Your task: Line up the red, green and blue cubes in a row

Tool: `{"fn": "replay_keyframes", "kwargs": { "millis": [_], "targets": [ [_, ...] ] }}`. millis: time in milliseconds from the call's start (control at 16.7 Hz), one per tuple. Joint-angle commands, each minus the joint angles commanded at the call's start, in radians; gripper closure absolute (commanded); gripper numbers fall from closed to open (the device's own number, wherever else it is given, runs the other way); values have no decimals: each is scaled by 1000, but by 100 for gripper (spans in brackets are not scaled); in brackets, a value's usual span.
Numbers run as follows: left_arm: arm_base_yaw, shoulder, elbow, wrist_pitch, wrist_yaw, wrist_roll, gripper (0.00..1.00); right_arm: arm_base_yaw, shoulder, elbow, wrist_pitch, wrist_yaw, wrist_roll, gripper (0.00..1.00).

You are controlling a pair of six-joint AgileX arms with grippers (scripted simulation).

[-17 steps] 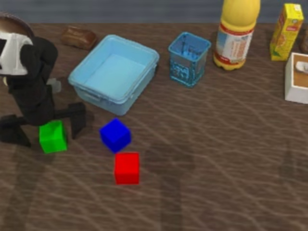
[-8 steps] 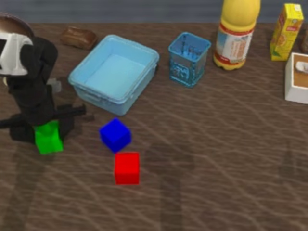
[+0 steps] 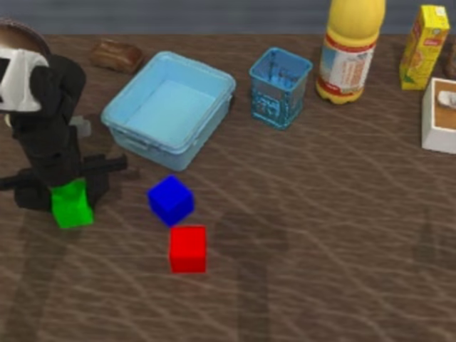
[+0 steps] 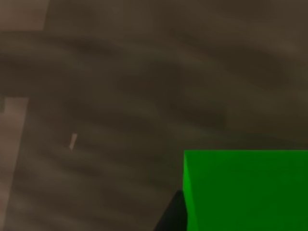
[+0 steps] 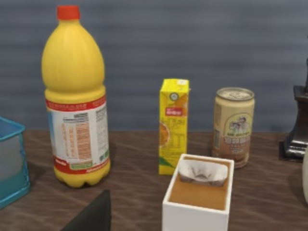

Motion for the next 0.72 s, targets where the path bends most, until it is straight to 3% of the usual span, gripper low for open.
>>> {"fn": "replay_keyframes", "kwargs": {
  "millis": [360,720],
  "targets": [
    [1,-15,14,-21,-2,3,100,0,0,0,0,0,0,0],
    [17,-101,120,-225,-3,-1,100,0,0,0,0,0,0,0]
  ]
}}
